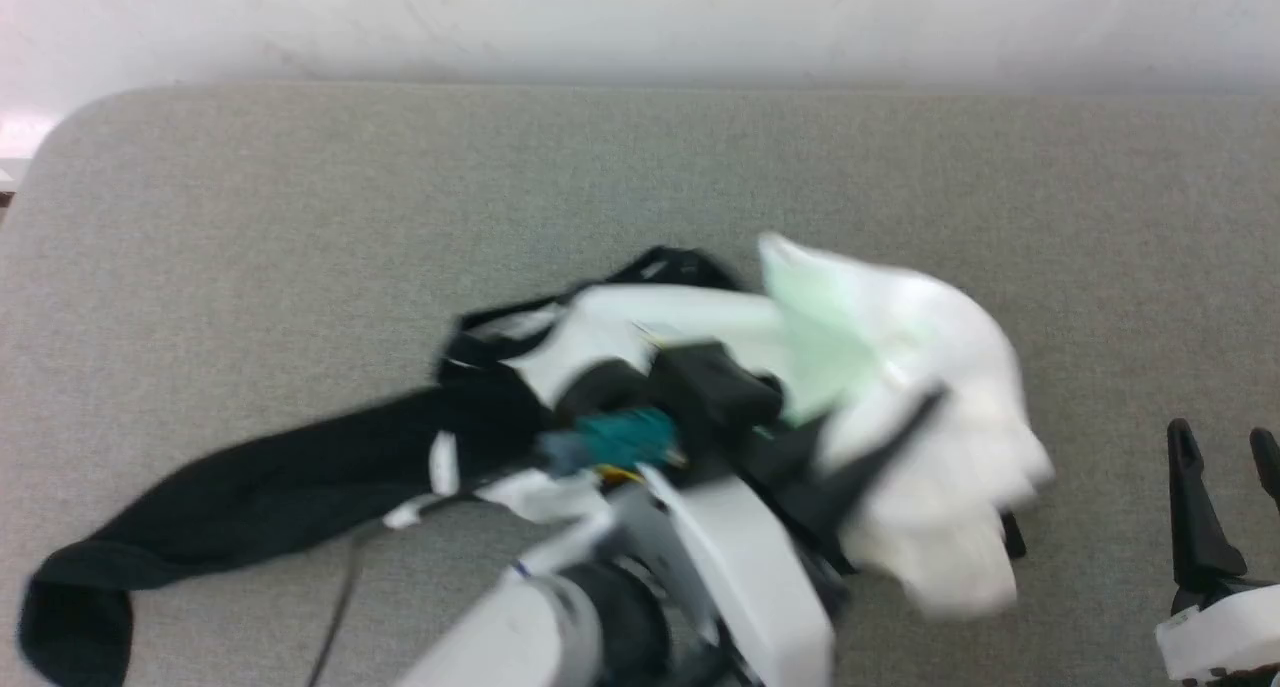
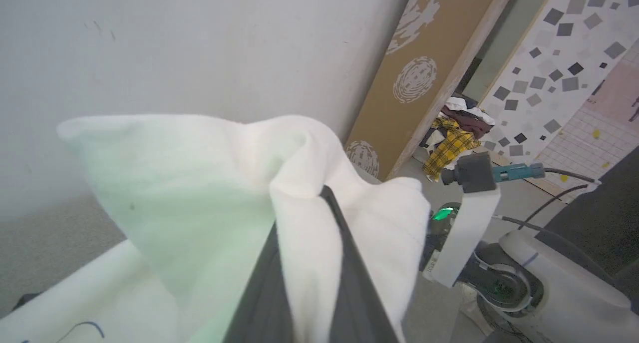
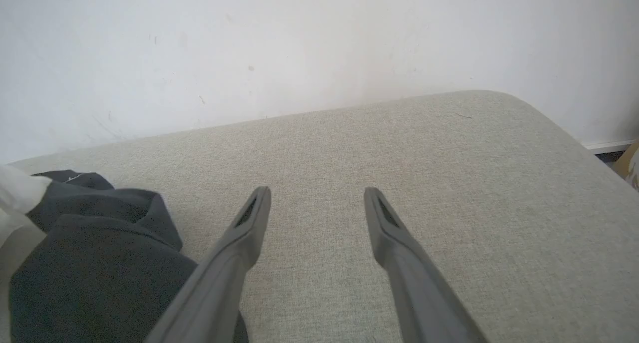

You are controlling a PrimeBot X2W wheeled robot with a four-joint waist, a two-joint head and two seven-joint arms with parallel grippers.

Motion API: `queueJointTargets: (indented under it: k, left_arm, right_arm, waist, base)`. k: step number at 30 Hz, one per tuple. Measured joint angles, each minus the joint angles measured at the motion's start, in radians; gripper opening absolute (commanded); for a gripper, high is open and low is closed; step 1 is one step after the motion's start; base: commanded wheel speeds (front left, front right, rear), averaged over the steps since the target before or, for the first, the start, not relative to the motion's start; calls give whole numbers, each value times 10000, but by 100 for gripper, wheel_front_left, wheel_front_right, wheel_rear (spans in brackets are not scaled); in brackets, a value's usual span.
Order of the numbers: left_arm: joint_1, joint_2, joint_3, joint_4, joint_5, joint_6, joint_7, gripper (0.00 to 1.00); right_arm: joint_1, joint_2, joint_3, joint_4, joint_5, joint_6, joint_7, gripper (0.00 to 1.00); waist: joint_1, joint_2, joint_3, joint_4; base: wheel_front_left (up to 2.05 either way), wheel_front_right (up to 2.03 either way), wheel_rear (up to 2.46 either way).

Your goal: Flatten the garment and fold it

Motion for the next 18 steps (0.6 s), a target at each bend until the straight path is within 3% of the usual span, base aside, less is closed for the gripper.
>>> queueJointTargets:
  k: [5, 10, 12, 13, 18]
  left_arm:
    - [366, -157, -1143, -278, -589, 0, 1043, 0]
    - [1530, 474, -1912, 468, -746, 178, 1776, 0]
    - [1813, 742, -2025, 924, -614, 207, 1693, 35]
    - [1923, 752, -2004, 1154, -621, 268, 1613, 99]
    - [1986, 575, -1981, 1860, -654, 265, 1174, 100]
  right_arm:
    - [99, 0, 125, 59, 13, 0, -4, 100]
    - [309, -2, 134, 221, 19, 0, -29, 100]
    - [339, -2, 140, 245, 19, 0, -33, 100]
    - [337, -2, 146, 247, 19, 0, -35, 100]
    - [332, 0, 167, 274, 19, 0, -29, 100]
  waist:
    - [-1, 0, -258, 89]
    - [-1, 0, -268, 113]
    - [-2, 0, -231, 115]
    - [-1, 0, -208, 117]
    - [0, 0, -202, 150]
  base:
    - [0, 0, 0]
    - [0, 0, 0]
    - [0, 0, 0]
    - [0, 0, 0]
    - [0, 0, 0]
